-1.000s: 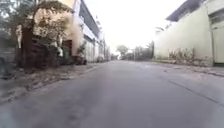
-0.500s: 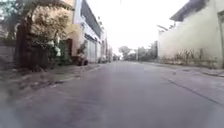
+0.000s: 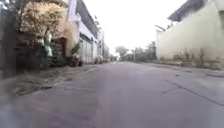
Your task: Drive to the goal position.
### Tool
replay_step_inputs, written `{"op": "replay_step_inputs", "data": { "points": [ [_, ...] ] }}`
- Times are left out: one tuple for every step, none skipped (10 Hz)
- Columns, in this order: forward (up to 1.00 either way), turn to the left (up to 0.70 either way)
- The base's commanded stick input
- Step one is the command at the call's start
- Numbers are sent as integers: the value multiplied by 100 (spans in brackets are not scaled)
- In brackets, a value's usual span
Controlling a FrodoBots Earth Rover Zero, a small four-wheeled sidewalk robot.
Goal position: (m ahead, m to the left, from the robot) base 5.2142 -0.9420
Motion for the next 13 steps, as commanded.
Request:
{"op": "replay_step_inputs", "data": {
  "points": [
    [100,-33],
    [100,7],
    [100,7],
    [100,7],
    [100,7],
    [100,7],
    [100,-5],
    [100,-33],
    [100,-33],
    [100,-33],
    [100,-33],
    [100,-33],
    [100,-33]
  ]
}}
